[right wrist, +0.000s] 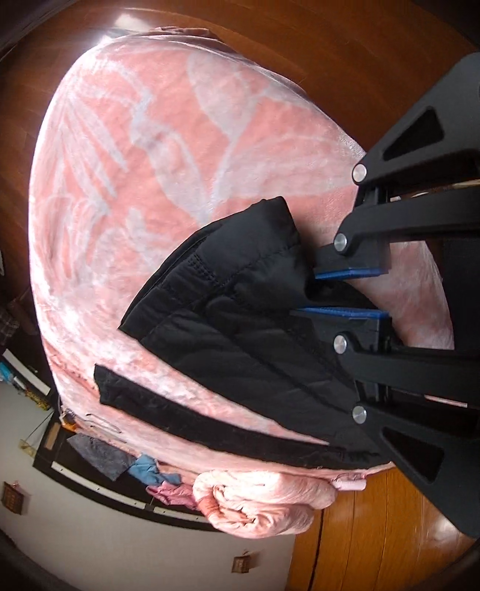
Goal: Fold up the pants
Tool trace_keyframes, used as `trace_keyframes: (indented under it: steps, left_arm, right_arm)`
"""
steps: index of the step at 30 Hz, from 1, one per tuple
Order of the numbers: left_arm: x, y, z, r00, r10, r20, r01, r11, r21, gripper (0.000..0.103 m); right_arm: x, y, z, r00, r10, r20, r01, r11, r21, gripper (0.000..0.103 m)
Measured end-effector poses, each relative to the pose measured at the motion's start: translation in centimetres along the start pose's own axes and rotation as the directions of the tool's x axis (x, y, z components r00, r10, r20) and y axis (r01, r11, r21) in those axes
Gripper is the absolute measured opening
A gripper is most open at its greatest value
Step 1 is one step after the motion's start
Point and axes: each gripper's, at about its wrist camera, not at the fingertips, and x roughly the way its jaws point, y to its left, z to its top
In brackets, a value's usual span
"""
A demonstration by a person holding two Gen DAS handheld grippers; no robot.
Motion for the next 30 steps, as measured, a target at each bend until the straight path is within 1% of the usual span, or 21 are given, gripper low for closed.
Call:
trace_keyframes:
  steps: [2, 3, 4, 5, 6, 7, 8, 9, 10, 11, 12, 14, 15, 16, 18, 21, 23, 25, 26, 27, 30]
  left_arm:
    - [0.9, 0.4, 0.1, 0.999, 0.006, -0.034, -0.005, 0.999, 0.034, 0.027]
    - [0.6, 0.5, 0.2, 0.999, -0.008, -0.031, 0.009, 0.999, 0.040, 0.032]
    - [0.0, 0.5, 0.4, 0.999, -0.009, -0.032, 0.011, 0.999, 0.045, 0.037]
    - [-0.8, 0.5, 0.6, 1.000, 0.005, -0.026, -0.003, 0.998, 0.057, 0.050]
    - [-1.9, 0.2, 0.8, 0.999, 0.047, 0.000, -0.047, 0.996, 0.082, 0.062]
    - [-3.1, -0.2, 1.1, 0.995, 0.092, 0.045, -0.097, 0.989, 0.114, 0.064]
    - [-4.3, -1.0, 1.6, 0.989, 0.117, 0.087, -0.130, 0.978, 0.164, 0.067]
    - [-5.2, -2.2, 2.4, 0.988, 0.109, 0.111, -0.132, 0.966, 0.221, 0.075]
    - [-5.7, -3.4, 3.2, 0.988, 0.091, 0.125, -0.123, 0.955, 0.272, 0.080]
    - [-6.0, -4.7, 4.2, 0.989, 0.072, 0.132, -0.112, 0.940, 0.322, 0.091]
    - [-6.1, -6.5, 5.2, 0.990, 0.046, 0.130, -0.093, 0.921, 0.379, 0.095]
    - [-5.1, -10.5, 7.3, 0.996, -0.007, 0.094, -0.041, 0.867, 0.497, 0.100]
    - [-4.1, -12.6, 8.5, 0.997, -0.033, 0.063, -0.007, 0.841, 0.541, 0.099]
    - [-3.0, -14.3, 9.5, 0.998, -0.041, 0.040, 0.011, 0.824, 0.566, 0.099]
    - [-0.1, -17.5, 11.7, 1.000, -0.028, -0.006, 0.026, 0.815, 0.579, 0.099]
    - [4.6, -20.8, 14.3, 0.998, -0.032, -0.062, 0.061, 0.824, 0.563, 0.099]
    - [7.8, -21.7, 15.5, 0.996, -0.015, -0.091, 0.063, 0.831, 0.552, 0.099]
    - [10.6, -21.8, 15.9, 0.992, 0.012, -0.123, 0.058, 0.837, 0.544, 0.099]
    - [11.9, -21.7, 16.2, 0.989, 0.030, -0.145, 0.054, 0.836, 0.547, 0.099]
    - [13.0, -21.7, 16.3, 0.986, 0.048, -0.159, 0.049, 0.829, 0.557, 0.099]
    - [14.7, -22.6, 16.3, 0.982, 0.067, -0.175, 0.056, 0.785, 0.617, 0.099]
  right_arm:
    - [0.6, -0.5, -0.3, 0.999, -0.021, -0.030, 0.022, 1.000, 0.015, 0.022]
    - [0.5, -0.5, -0.5, 0.998, -0.030, -0.048, 0.031, 0.999, 0.012, 0.030]
    - [0.1, -0.3, -0.6, 0.997, -0.044, -0.062, 0.044, 0.999, 0.004, 0.042]
    - [-0.8, 0.0, -0.7, 0.996, -0.069, -0.061, 0.068, 0.998, -0.012, 0.049]
    - [-2.0, 0.4, -0.8, 0.994, -0.103, -0.045, 0.101, 0.994, -0.036, 0.066]
    - [-3.4, 0.9, -0.9, 0.991, -0.129, -0.023, 0.127, 0.990, -0.062, 0.075]
    - [-4.6, 1.3, -0.8, 0.990, -0.141, -0.007, 0.140, 0.986, -0.088, 0.076]
    - [-5.8, 1.8, -0.6, 0.989, -0.149, 0.001, 0.148, 0.982, -0.113, 0.076]
    - [-6.5, 2.5, -0.3, 0.989, -0.151, 0.003, 0.150, 0.980, -0.134, 0.079]
    - [-7.1, 3.2, 0.0, 0.989, -0.145, 0.001, 0.143, 0.977, -0.155, 0.082]
    - [-7.4, 4.1, 0.5, 0.991, -0.134, -0.004, 0.131, 0.975, -0.178, 0.086]
    - [-7.3, 6.1, 1.4, 0.995, -0.098, -0.020, 0.092, 0.972, -0.214, 0.090]
    - [-7.0, 6.9, 2.0, 0.997, -0.075, -0.028, 0.067, 0.973, -0.221, 0.090]
    - [-6.4, 7.9, 2.5, 0.998, -0.052, -0.042, 0.041, 0.972, -0.231, 0.090]
    - [-4.6, 10.4, 3.8, 0.997, -0.030, -0.069, 0.011, 0.966, -0.257, 0.090]
    - [-1.1, 14.4, 6.6, 0.994, -0.009, -0.109, -0.024, 0.953, -0.301, 0.090]
    - [1.3, 17.1, 8.8, 0.991, 0.009, -0.134, -0.052, 0.947, -0.316, 0.090]
    - [3.8, 19.7, 11.2, 0.986, 0.036, -0.163, -0.089, 0.938, -0.334, 0.090]
    - [4.9, 20.8, 12.5, 0.986, 0.031, -0.164, -0.086, 0.934, -0.346, 0.091]
    - [6.0, 21.9, 13.8, 0.986, 0.027, -0.162, -0.084, 0.930, -0.357, 0.091]
    - [9.6, 24.7, 17.8, 0.984, 0.036, -0.175, -0.100, 0.923, -0.373, 0.091]
